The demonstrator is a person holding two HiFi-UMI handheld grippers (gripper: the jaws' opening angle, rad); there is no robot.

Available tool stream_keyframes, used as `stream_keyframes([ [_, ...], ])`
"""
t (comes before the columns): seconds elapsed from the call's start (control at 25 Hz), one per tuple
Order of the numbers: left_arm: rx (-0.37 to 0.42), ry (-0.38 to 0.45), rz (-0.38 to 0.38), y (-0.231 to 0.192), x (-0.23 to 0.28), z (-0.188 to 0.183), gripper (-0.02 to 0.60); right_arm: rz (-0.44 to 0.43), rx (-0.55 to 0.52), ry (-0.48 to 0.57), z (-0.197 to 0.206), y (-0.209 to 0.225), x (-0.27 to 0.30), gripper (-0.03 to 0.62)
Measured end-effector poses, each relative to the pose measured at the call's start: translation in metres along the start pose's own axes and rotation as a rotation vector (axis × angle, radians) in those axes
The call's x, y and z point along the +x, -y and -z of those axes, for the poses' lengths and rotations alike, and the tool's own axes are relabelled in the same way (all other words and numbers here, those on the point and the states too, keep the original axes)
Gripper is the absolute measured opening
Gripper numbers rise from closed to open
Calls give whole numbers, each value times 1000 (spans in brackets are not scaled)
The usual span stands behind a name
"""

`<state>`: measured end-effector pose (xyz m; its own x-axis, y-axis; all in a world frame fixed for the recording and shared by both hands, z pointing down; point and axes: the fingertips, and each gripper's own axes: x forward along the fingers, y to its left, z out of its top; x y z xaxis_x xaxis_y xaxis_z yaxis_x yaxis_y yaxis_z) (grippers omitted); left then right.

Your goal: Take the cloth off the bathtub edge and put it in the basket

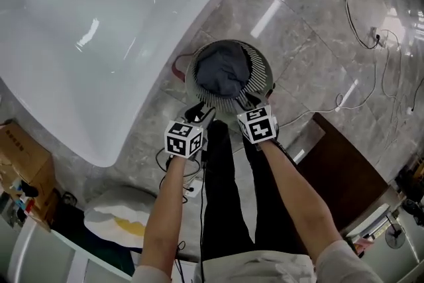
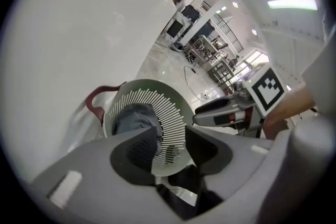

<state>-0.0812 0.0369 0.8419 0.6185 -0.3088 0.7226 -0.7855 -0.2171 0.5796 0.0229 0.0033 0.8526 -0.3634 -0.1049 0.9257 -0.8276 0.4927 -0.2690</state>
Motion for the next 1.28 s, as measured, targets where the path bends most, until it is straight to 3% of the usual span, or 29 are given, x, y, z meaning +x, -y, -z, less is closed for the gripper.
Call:
stream_keyframes([
  [0.2, 130, -11, 55, 46, -45, -44, 215, 22, -46, 57, -21, -9, -69, 141],
  [0.36, 221, -31, 72, 77, -90, -59, 214, 35, -50, 90, -31, -20, -135, 141],
  [0.56, 147, -20, 39, 94, -135, -64, 214, 35, 74, 197, -43, -31, -211, 141],
  [0.76, 140, -2, 34, 130, -164, -62, 214, 17, 192, 285, -35, -47, -260, 146],
  [0.92, 154, 34, 36, 167, -184, -65, 215, -2, 222, 319, -19, -64, -289, 146],
  [1.08, 199, 98, -15, 189, -211, -76, 213, -63, 288, 343, -10, -83, -310, 146],
  [1.28, 144, 187, -58, 224, -226, -61, 214, -80, 263, 377, 21, -85, -346, 146],
])
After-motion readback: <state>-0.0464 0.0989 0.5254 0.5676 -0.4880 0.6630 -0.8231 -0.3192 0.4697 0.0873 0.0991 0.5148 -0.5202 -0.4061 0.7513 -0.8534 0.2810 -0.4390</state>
